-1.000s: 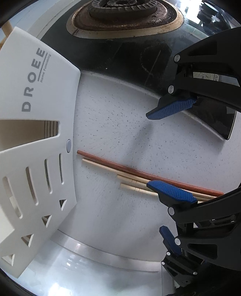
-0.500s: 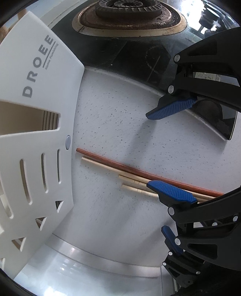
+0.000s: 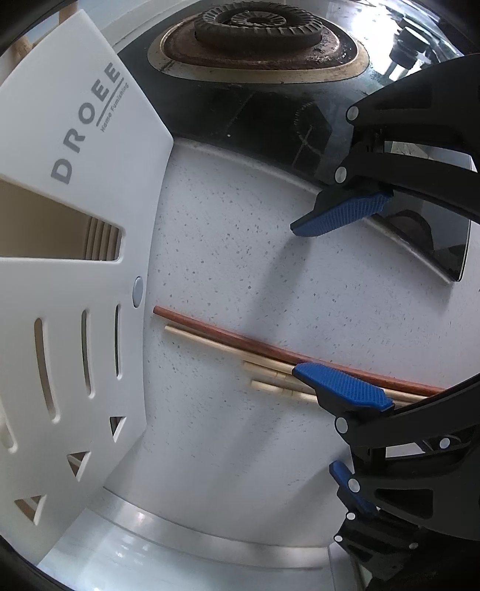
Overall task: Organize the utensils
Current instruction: 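Withdraw both open tools back toward the remaining chopsticks on the counter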
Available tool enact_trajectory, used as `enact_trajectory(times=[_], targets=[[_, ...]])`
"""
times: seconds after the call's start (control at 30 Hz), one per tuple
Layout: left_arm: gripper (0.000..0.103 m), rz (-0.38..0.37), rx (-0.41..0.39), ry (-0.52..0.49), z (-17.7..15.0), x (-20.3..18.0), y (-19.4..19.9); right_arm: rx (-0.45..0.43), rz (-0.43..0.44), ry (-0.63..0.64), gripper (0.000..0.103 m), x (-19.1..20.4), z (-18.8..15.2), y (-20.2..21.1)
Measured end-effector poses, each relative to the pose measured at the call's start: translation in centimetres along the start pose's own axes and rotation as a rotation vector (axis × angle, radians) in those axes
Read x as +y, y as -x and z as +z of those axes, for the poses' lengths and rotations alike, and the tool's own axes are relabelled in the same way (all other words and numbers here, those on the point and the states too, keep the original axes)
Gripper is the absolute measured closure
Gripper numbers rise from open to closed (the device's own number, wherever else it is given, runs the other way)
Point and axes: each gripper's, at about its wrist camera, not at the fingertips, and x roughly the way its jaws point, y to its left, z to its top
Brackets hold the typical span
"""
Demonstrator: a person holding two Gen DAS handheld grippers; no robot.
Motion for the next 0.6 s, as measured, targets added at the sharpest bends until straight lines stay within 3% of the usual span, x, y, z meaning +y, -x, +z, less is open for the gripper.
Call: enact_trajectory(times=[0.6], targets=[[0.044, 0.050, 0.007, -0.071, -0.1, -0.4, -0.3, 0.019, -0.050, 0.018, 0.028, 2.6, 1.1, -1.0]])
